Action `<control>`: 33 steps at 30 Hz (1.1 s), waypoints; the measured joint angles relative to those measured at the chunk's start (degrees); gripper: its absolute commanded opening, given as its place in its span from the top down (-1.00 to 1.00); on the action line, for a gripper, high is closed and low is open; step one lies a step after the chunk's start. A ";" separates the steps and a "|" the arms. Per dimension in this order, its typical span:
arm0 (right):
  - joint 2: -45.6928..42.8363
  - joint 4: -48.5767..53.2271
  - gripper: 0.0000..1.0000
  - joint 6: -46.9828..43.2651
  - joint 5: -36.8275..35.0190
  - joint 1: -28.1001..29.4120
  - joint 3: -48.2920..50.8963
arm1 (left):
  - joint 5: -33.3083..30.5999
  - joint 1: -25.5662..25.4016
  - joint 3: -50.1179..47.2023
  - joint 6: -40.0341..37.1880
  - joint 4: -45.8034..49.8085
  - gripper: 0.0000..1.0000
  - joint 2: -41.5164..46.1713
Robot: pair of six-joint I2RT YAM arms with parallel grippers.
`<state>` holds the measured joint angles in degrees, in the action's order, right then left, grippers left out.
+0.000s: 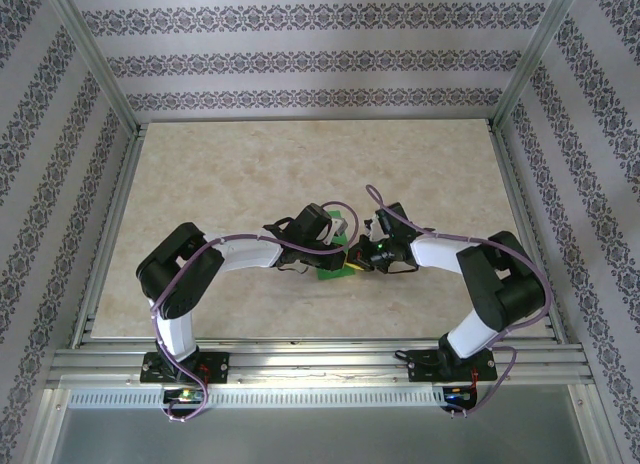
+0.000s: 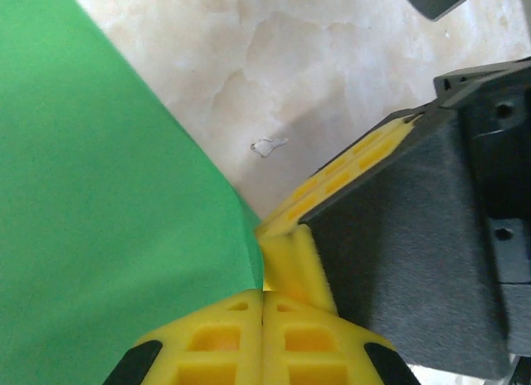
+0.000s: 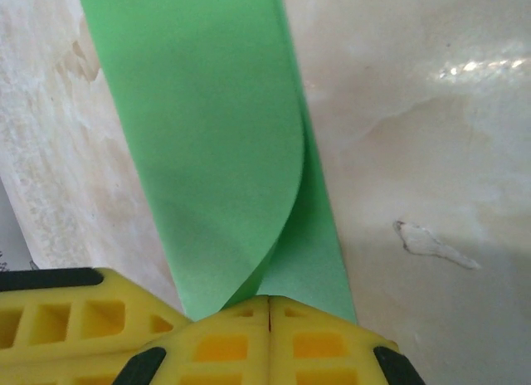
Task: Fold a paper plane with a square sheet of paper (pick it up from the middle)
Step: Fold the triangle a second time at the center of the table.
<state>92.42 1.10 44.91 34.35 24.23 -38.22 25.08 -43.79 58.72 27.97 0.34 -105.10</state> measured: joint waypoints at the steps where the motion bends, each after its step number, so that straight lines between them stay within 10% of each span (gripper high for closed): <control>1: 0.24 -0.33 1.00 0.02 0.00 0.02 0.20 | 0.11 0.00 0.00 0.00 -0.02 1.00 0.04; 33: 1.51 13.14 1.00 -11.78 -6.05 0.00 -4.94 | 0.37 4.87 -2.08 -0.33 -0.04 1.00 -1.38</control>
<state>93.93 14.24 33.12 28.29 24.23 -43.16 25.45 -38.92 56.64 27.64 0.30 -106.48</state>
